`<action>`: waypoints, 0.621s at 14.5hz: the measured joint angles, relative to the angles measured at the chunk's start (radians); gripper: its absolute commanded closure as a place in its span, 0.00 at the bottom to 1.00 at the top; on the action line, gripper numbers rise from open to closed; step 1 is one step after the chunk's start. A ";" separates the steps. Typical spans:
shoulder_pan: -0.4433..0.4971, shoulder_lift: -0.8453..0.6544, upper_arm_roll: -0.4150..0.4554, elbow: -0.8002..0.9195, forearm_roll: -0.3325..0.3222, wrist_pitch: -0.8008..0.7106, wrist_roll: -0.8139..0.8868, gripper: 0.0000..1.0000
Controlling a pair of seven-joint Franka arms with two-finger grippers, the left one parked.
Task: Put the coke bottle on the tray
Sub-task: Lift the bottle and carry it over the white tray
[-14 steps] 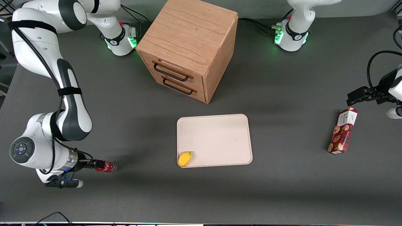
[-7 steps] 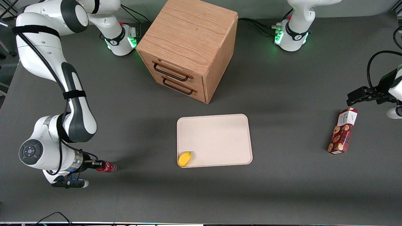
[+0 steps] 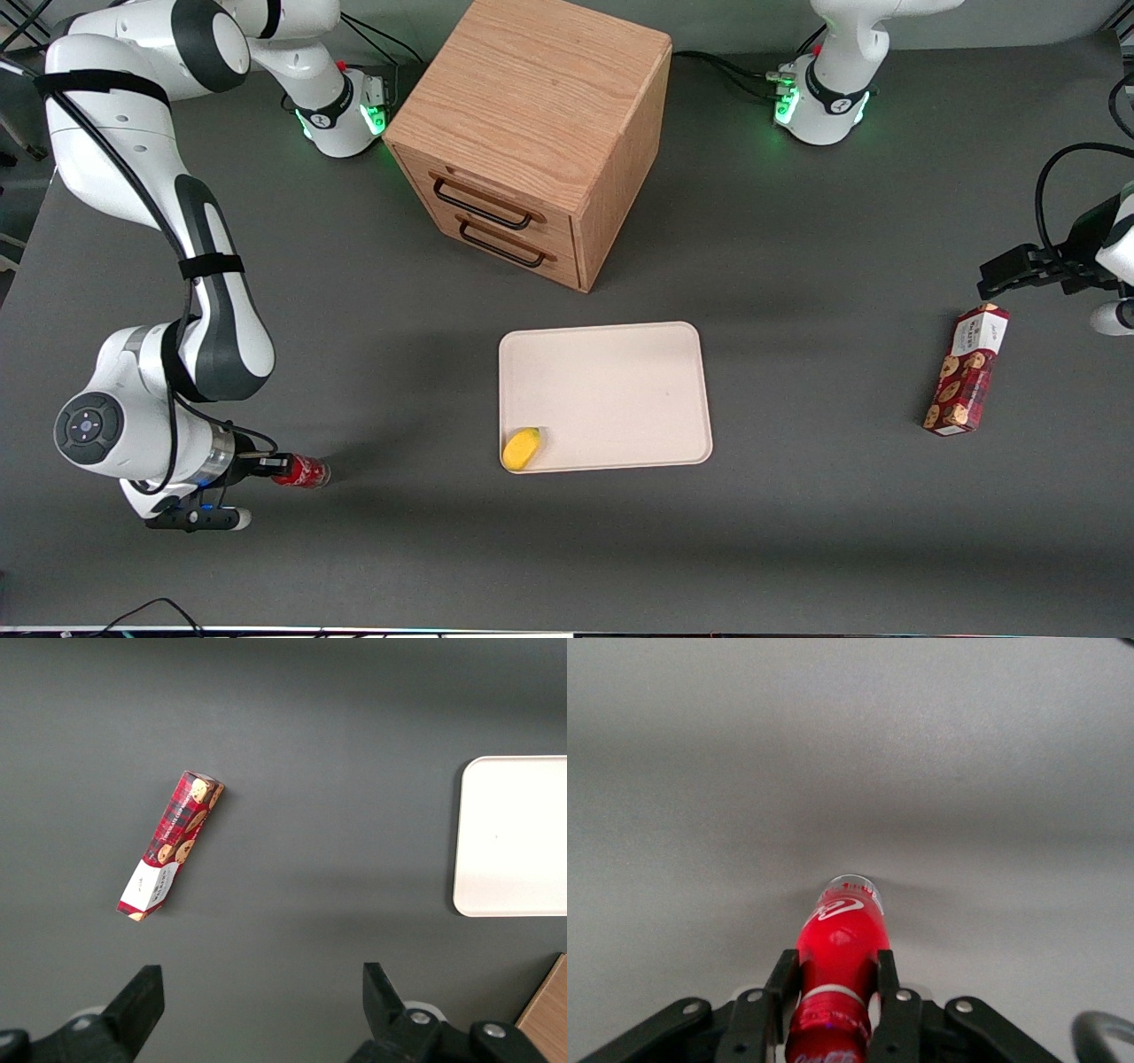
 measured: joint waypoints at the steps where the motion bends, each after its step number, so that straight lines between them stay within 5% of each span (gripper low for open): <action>1: 0.001 -0.019 0.000 0.003 -0.007 -0.032 0.000 1.00; 5: 0.030 -0.178 0.006 0.017 -0.020 -0.300 0.033 1.00; 9: 0.084 -0.302 0.109 0.033 -0.020 -0.467 0.271 1.00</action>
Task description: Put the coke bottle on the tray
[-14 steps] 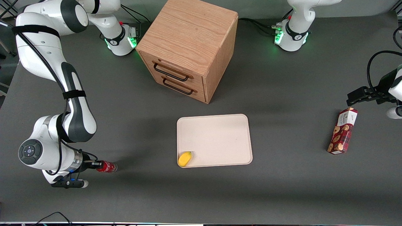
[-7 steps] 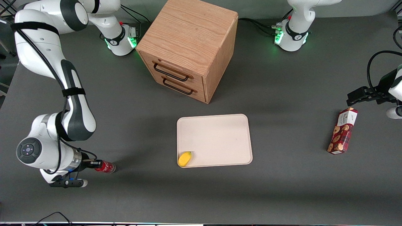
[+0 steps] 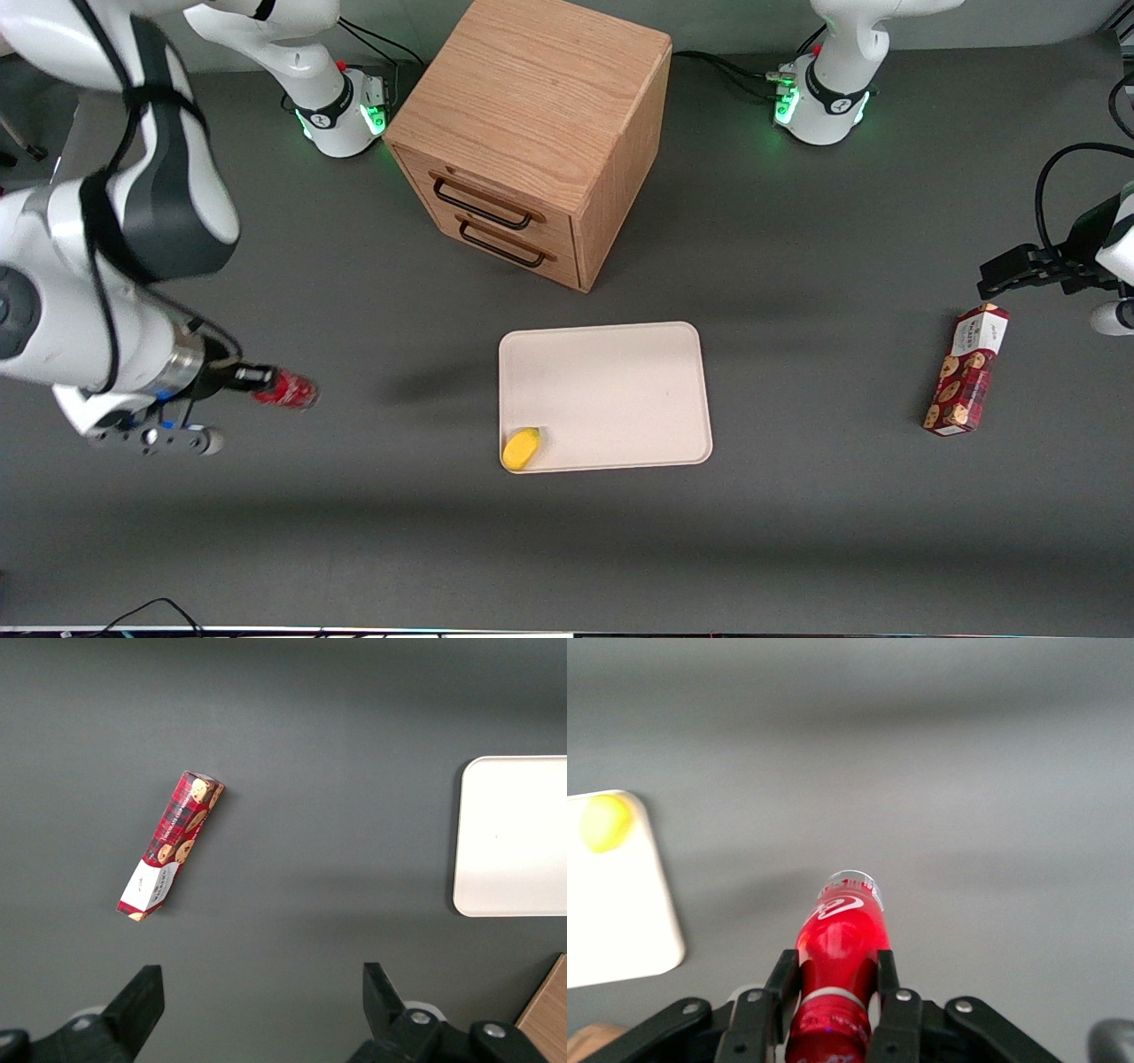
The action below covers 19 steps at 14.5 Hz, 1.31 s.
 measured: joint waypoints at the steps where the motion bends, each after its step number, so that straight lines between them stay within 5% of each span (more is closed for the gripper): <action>1: 0.018 -0.012 0.039 0.008 0.000 -0.018 0.086 1.00; 6: 0.115 0.026 0.210 0.012 -0.004 0.087 0.543 1.00; 19: 0.239 0.296 0.216 -0.058 -0.155 0.391 0.686 1.00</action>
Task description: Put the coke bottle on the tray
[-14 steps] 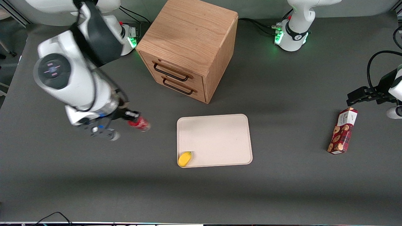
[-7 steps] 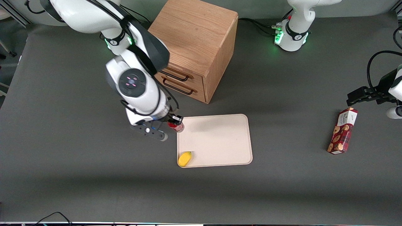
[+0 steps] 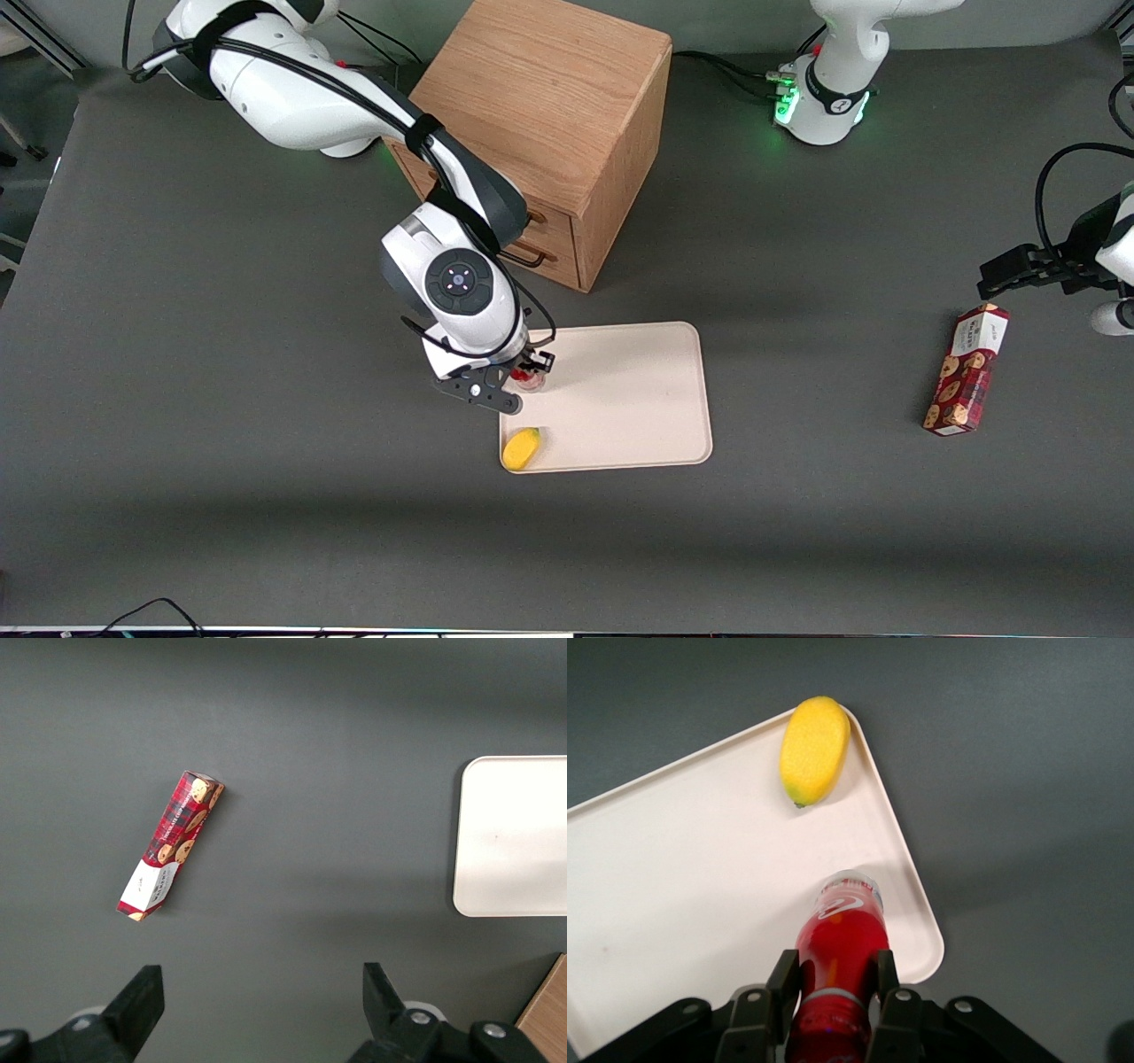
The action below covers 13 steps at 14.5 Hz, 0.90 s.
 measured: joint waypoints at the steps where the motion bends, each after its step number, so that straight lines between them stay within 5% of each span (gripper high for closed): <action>1: 0.000 0.005 0.000 -0.004 -0.004 0.003 0.000 1.00; 3: 0.000 0.011 0.000 -0.005 -0.007 0.003 0.000 0.48; 4: 0.000 0.011 0.000 -0.008 -0.014 0.003 0.000 0.35; 5: 0.000 0.011 0.000 -0.012 -0.025 0.005 0.000 0.07; 6: 0.000 0.011 0.000 -0.015 -0.031 0.009 0.000 0.00; 13: -0.027 -0.059 -0.003 -0.017 -0.051 -0.006 -0.171 0.00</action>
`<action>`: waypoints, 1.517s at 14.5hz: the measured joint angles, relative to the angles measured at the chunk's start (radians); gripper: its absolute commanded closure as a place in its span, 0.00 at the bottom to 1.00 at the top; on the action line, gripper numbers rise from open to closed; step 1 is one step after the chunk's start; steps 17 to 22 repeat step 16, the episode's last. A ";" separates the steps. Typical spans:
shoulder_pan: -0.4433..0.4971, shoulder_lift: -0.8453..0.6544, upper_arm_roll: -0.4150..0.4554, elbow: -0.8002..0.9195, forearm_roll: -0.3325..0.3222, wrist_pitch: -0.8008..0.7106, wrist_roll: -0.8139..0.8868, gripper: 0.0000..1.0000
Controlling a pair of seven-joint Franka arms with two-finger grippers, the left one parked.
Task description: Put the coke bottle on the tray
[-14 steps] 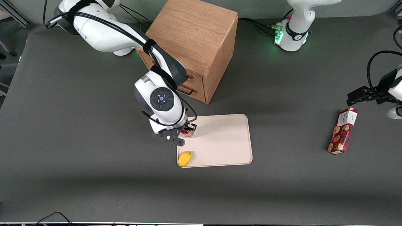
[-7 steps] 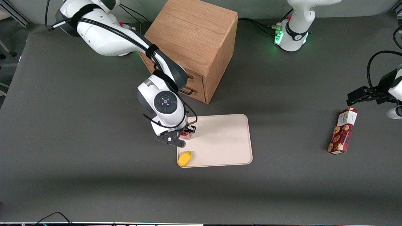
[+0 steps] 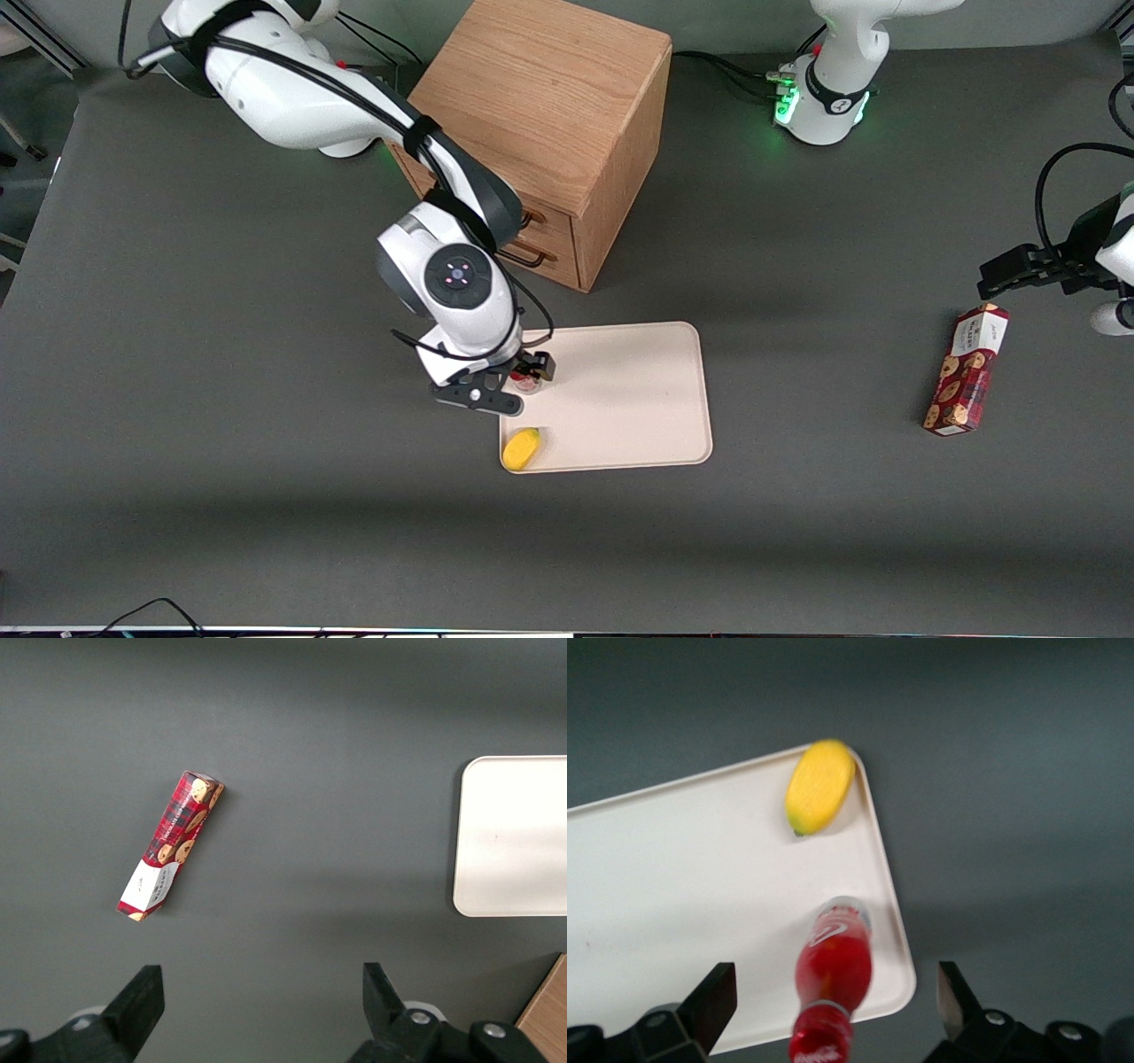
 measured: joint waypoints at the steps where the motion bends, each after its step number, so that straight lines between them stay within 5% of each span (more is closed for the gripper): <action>1: -0.025 -0.038 -0.001 -0.001 0.000 -0.034 -0.061 0.00; 5: -0.177 -0.211 -0.031 -0.029 0.051 -0.178 -0.362 0.00; 8: -0.216 -0.355 -0.219 -0.095 0.217 -0.233 -0.678 0.00; 10: -0.226 -0.447 -0.329 -0.145 0.273 -0.277 -0.816 0.00; 16: -0.228 -0.584 -0.453 -0.200 0.332 -0.326 -0.875 0.00; 22: -0.228 -0.584 -0.453 -0.200 0.332 -0.326 -0.875 0.00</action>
